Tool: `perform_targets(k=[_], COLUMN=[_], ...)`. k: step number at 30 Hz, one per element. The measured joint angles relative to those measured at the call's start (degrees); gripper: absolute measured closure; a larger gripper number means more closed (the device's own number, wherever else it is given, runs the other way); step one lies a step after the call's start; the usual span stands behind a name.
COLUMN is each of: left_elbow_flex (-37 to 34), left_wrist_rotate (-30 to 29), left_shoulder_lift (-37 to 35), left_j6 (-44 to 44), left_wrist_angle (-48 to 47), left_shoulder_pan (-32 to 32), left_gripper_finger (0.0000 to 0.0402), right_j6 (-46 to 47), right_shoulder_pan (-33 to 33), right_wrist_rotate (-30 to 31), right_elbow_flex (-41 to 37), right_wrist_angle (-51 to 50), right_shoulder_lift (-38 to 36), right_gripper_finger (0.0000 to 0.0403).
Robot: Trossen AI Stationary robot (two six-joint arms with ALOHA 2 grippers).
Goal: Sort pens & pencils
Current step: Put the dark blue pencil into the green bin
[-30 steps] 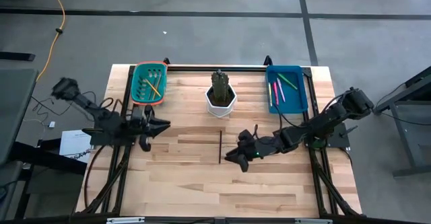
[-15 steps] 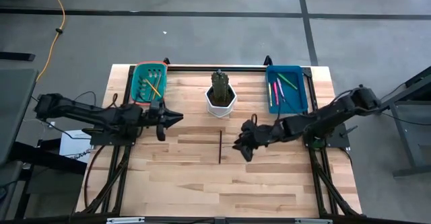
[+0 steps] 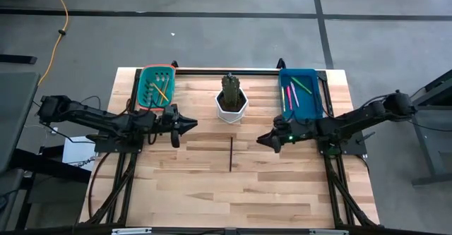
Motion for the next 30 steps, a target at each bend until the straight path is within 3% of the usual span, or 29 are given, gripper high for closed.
perform_targets(k=[9,19,25,30], left_elbow_flex=[0.0,0.9,6.7,14.2], left_wrist_rotate=[-0.6,-1.0,-4.1,-5.2], left_shoulder_lift=[0.9,7.5,13.0,18.5], left_j6=[-2.6,-8.8,-8.6,-11.4], left_wrist_angle=[-1.4,-1.9,-4.5,-14.3], left_shoulder_pan=[0.0,0.0,0.0,-0.2], left_gripper_finger=[0.0353,0.0353,0.0353,0.0353], right_j6=[-3.5,-4.6,-5.4,-7.8], right_shoulder_pan=[-5.4,-11.3,-12.9,-13.6], right_wrist_rotate=[-0.9,-4.3,-7.6,-10.8], right_elbow_flex=[6.8,8.3,8.3,8.3], right_wrist_angle=[-10.9,-10.7,-11.3,-12.8], right_shoulder_lift=[3.0,5.1,5.1,5.1], right_gripper_finger=[0.0279,0.0279,0.0279,0.0279])
